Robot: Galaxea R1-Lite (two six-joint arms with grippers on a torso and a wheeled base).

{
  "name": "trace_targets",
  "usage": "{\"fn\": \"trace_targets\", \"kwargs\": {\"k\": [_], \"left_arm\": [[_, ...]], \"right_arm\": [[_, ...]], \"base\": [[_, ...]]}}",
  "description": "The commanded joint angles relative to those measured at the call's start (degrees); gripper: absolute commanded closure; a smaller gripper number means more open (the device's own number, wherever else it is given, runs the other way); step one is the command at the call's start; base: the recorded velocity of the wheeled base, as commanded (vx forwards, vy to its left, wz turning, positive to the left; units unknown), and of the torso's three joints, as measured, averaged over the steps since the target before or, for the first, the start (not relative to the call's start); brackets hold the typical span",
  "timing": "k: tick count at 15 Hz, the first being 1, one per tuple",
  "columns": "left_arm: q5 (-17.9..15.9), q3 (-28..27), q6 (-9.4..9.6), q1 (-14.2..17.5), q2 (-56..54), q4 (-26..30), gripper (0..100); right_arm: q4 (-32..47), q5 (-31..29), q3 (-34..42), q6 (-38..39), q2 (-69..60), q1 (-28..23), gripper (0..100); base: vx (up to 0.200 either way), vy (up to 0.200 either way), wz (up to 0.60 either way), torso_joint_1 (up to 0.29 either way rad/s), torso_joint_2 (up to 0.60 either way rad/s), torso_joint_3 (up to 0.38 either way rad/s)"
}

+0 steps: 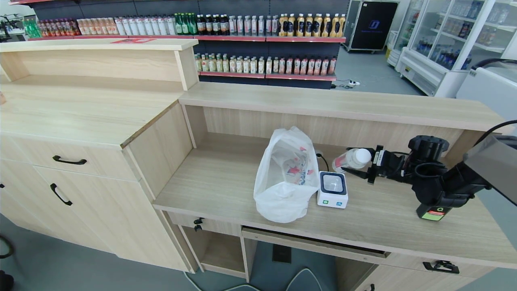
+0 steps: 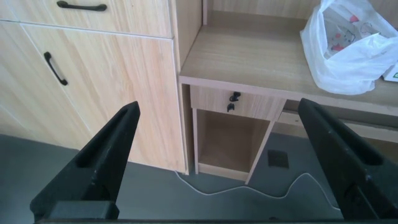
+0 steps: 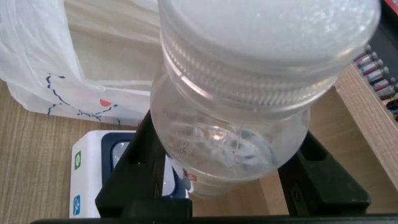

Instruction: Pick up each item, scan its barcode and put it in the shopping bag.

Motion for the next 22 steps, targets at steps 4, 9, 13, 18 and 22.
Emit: {"fn": "trace_targets", "kwargs": {"k": [4, 9, 13, 18, 22], "left_arm": [[0.0, 0.0, -0.01, 0.0, 0.0, 0.0, 0], [0.0, 0.0, -0.01, 0.0, 0.0, 0.0, 0], [0.0, 0.0, -0.01, 0.0, 0.0, 0.0, 0], [0.0, 0.0, -0.01, 0.0, 0.0, 0.0, 0], [0.0, 0.0, -0.01, 0.0, 0.0, 0.0, 0]], "right_arm": [[-0.7, 0.0, -0.6, 0.0, 1.4, 0.0, 100], [-0.6, -0.2, -2.4, 0.0, 2.9, 0.1, 100], [-0.6, -0.2, -3.8, 0.1, 3.7, 0.6, 100], [-0.5, -0.2, -4.4, 0.1, 4.2, 1.0, 100], [-0.4, -0.2, -4.2, 0.2, 4.2, 1.0, 100]], "base": [[0.0, 0.0, 0.0, 0.0, 0.0, 0.0], [0.0, 0.0, 0.0, 0.0, 0.0, 0.0], [0.0, 0.0, 0.0, 0.0, 0.0, 0.0], [0.0, 0.0, 0.0, 0.0, 0.0, 0.0], [0.0, 0.0, 0.0, 0.0, 0.0, 0.0]]}}
